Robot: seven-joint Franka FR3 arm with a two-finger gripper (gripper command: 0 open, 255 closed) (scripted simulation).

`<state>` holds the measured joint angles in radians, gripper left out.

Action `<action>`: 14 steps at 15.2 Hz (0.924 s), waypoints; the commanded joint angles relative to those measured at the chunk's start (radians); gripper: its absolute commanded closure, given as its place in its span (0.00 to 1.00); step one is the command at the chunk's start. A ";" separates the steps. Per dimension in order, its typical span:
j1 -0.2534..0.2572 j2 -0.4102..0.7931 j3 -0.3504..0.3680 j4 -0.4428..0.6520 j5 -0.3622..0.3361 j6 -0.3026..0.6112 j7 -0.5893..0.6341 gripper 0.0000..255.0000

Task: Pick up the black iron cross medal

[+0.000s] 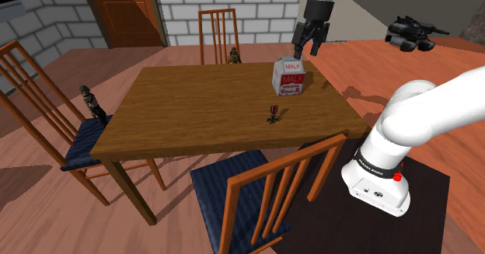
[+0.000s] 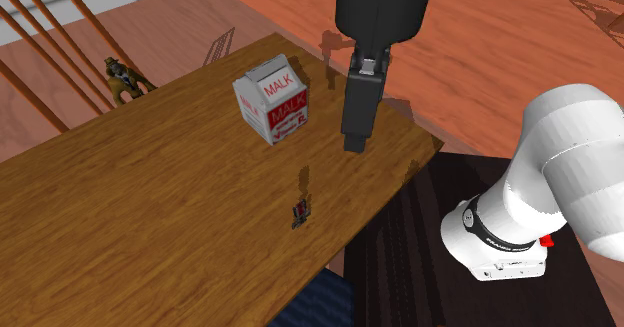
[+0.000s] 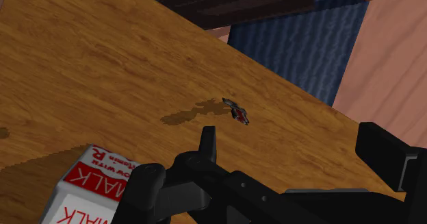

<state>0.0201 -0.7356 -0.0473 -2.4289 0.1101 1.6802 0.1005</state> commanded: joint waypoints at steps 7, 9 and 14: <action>0.001 0.090 0.043 -0.130 -0.009 0.233 0.023 0.00; 0.001 0.135 0.056 -0.162 -0.012 0.315 0.032 0.00; -0.003 0.281 0.089 -0.216 -0.028 0.523 0.061 0.00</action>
<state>0.0189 -0.4954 0.0356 -2.6362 0.0856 2.1494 0.1560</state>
